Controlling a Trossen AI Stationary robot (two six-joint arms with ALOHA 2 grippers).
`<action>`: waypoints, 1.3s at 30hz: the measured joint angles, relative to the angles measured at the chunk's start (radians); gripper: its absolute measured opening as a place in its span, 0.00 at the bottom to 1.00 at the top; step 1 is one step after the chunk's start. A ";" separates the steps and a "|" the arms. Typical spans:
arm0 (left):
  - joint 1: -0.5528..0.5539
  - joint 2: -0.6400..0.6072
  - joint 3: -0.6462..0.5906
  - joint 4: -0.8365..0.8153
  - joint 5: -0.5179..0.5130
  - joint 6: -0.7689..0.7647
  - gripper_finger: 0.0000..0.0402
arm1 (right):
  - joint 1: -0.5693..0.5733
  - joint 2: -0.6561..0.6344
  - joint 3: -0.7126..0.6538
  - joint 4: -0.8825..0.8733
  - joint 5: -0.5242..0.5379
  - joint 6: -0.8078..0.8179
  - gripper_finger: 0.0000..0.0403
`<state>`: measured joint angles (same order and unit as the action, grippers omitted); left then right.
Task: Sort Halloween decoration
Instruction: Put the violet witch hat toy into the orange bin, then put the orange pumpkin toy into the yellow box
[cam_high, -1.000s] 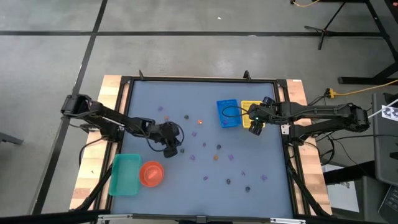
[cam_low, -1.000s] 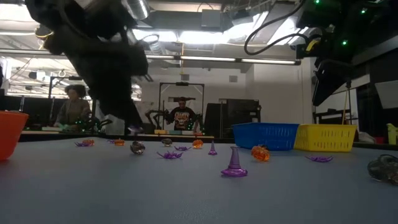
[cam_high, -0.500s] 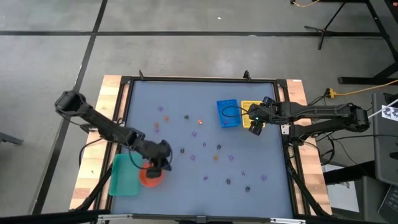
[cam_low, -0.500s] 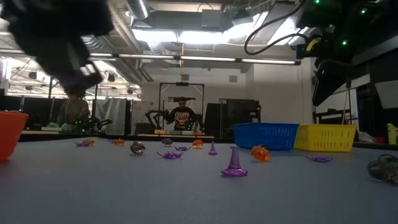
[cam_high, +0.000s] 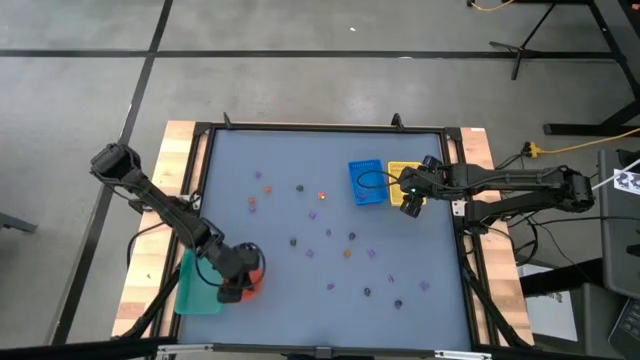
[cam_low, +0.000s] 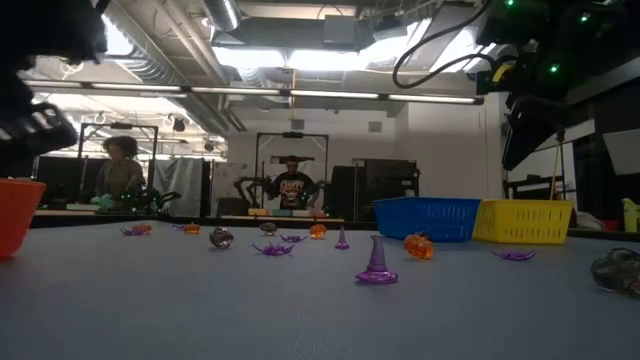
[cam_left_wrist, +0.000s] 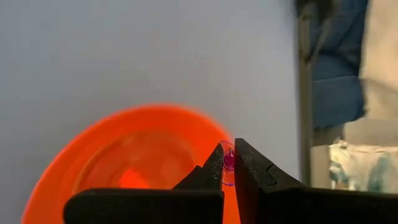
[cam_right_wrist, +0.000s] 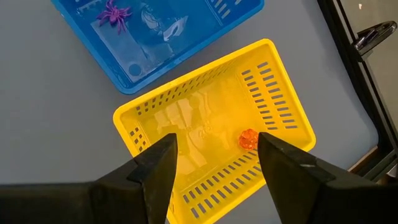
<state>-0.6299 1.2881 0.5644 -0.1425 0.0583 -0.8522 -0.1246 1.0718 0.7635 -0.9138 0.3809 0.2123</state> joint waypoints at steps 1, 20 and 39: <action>-0.004 0.000 0.000 -0.018 -0.008 -0.011 0.00 | 0.000 0.000 0.000 0.000 0.000 0.000 0.55; -0.012 0.000 0.000 -0.052 -0.047 -0.115 0.16 | 0.000 0.000 0.000 0.000 0.000 0.000 0.55; -0.012 0.000 0.000 -0.051 -0.098 -0.114 0.38 | 0.000 0.000 0.000 0.000 0.000 0.000 0.55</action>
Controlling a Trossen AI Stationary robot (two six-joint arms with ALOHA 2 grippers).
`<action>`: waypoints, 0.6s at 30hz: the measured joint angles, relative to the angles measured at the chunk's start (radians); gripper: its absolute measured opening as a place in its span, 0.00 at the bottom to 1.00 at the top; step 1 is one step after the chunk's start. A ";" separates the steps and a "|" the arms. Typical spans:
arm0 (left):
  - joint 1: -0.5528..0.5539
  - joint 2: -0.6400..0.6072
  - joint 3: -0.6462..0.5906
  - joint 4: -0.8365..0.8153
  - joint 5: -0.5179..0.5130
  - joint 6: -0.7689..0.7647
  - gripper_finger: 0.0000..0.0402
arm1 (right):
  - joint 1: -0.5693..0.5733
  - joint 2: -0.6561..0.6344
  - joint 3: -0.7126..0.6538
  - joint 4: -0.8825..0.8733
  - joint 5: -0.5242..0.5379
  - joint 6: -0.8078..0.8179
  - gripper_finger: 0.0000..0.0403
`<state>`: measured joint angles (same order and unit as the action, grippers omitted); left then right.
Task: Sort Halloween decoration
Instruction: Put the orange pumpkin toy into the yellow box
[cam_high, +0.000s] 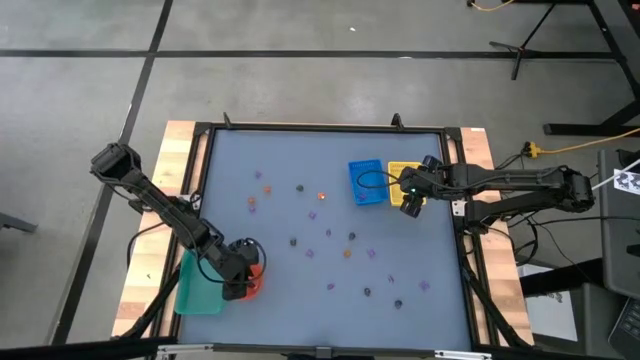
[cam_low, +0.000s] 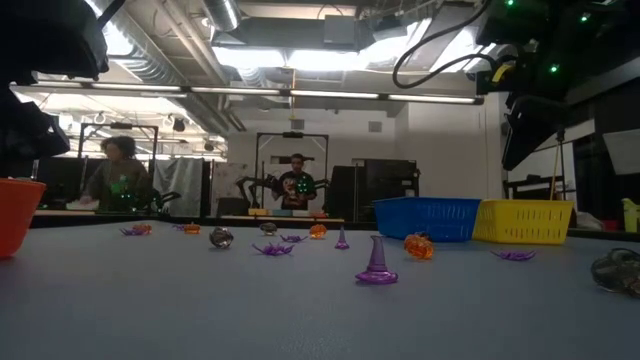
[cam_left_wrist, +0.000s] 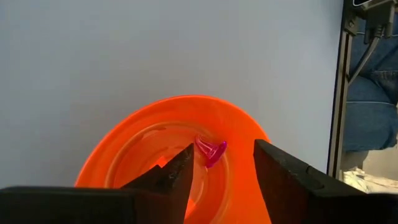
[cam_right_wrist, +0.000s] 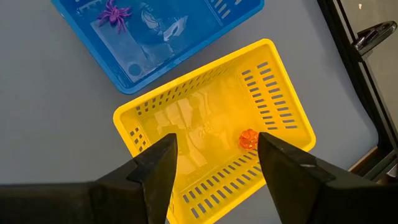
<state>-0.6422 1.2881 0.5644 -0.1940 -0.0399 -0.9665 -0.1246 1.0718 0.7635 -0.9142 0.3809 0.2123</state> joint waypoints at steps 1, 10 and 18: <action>0.000 0.000 0.000 0.000 0.000 0.000 0.38 | 0.000 0.000 0.000 0.000 0.000 0.000 0.55; 0.000 0.000 0.000 0.000 -0.001 0.008 0.38 | 0.000 0.000 0.000 0.006 -0.043 0.021 0.55; 0.000 0.000 0.000 0.001 -0.001 0.008 0.37 | 0.000 0.000 0.000 0.114 -0.190 0.030 0.55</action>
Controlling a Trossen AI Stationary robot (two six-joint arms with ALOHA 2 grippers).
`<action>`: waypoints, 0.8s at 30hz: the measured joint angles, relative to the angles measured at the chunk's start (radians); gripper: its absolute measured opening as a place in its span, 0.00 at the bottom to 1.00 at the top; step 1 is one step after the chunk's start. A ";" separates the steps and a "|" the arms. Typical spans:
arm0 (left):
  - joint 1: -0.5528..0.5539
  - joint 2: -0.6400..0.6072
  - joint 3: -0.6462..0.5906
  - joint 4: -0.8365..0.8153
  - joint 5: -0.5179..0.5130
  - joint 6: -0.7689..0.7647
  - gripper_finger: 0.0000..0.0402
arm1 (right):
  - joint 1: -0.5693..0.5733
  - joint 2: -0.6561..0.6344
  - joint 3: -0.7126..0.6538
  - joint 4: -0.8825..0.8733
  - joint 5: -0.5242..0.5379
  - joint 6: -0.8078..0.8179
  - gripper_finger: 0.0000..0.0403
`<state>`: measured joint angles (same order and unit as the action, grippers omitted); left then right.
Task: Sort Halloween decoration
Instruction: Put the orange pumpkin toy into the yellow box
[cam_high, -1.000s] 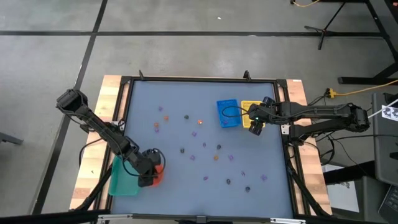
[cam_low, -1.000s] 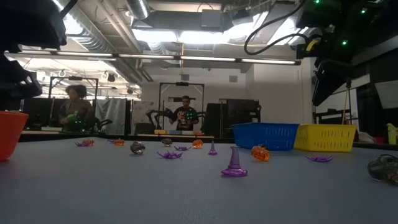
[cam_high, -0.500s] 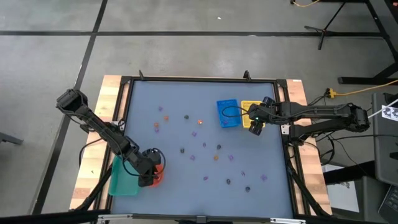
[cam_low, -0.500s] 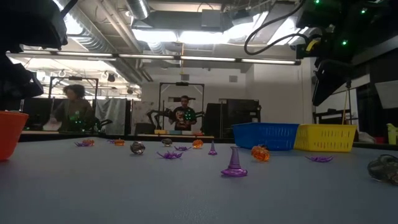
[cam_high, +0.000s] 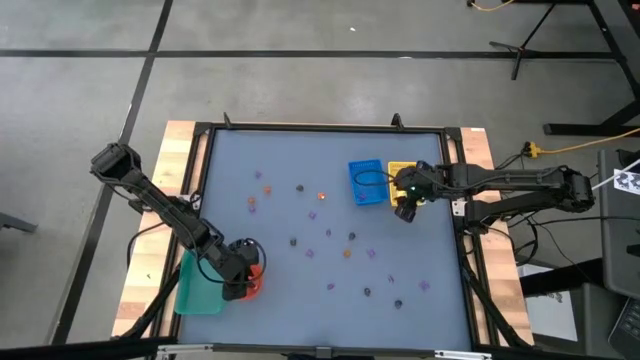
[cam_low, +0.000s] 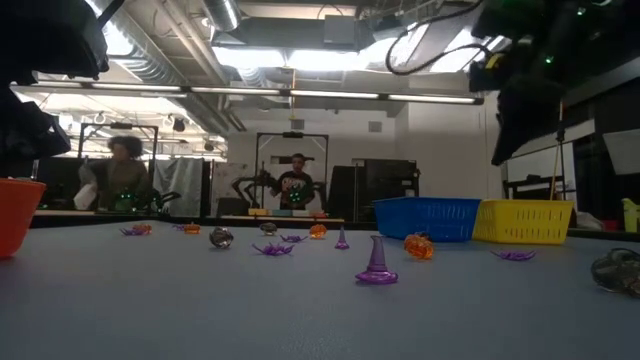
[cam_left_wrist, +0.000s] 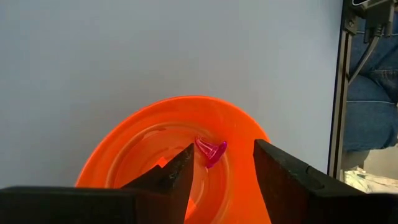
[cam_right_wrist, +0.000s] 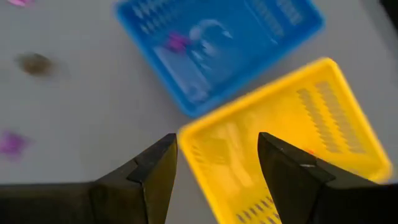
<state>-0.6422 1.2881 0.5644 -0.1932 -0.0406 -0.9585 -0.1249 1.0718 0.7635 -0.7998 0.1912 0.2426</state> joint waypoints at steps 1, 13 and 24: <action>0.000 0.000 0.000 0.000 0.000 0.000 0.37 | 0.000 0.000 0.000 0.020 -0.026 0.000 0.55; 0.000 0.000 0.000 0.000 0.000 0.000 0.37 | 0.103 0.000 0.000 0.454 -0.301 -0.017 0.55; 0.000 0.000 0.000 0.009 0.000 0.000 0.37 | 0.393 0.131 0.000 0.755 -0.173 -0.220 0.55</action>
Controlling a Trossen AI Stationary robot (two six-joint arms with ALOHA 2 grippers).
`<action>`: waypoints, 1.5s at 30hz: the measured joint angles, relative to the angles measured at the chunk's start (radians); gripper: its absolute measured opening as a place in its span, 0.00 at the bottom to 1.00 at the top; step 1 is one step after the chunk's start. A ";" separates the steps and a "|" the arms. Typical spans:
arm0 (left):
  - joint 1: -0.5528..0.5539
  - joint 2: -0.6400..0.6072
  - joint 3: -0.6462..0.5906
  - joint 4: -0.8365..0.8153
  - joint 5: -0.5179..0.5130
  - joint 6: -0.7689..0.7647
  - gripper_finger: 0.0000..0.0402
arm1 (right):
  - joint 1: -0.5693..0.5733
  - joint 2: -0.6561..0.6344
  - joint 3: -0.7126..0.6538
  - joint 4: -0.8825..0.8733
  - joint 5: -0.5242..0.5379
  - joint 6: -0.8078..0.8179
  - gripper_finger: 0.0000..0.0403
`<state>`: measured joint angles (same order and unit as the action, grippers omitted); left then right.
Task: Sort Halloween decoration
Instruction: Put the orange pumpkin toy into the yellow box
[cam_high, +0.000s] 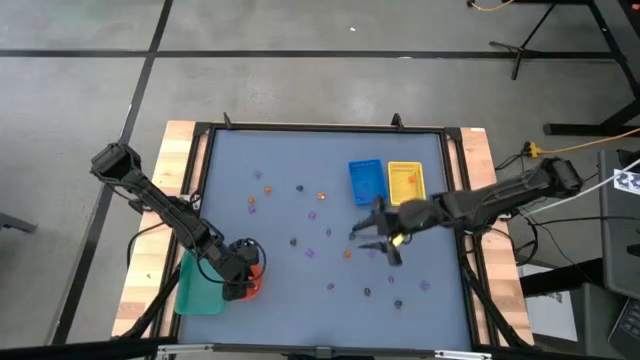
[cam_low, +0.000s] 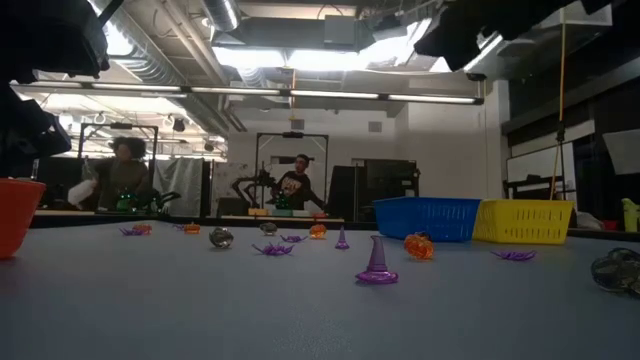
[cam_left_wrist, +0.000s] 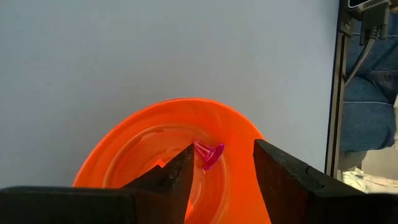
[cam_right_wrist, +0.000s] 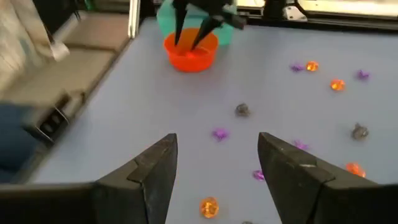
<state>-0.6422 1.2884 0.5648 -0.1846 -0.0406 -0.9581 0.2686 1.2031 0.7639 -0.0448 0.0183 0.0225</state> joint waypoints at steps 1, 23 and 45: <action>0.000 0.000 0.000 0.002 0.000 0.000 0.37 | 0.017 0.022 0.000 0.008 0.020 -0.028 0.55; 0.000 0.000 0.000 0.005 -0.003 0.000 0.37 | 0.071 0.478 0.000 0.127 0.104 -0.163 0.55; 0.000 0.000 0.000 0.005 -0.048 0.000 0.37 | 0.070 0.553 0.001 0.162 0.104 -0.159 0.55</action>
<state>-0.6422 1.2884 0.5648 -0.1791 -0.0883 -0.9579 0.3382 1.7565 0.7647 0.1169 0.1226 -0.1364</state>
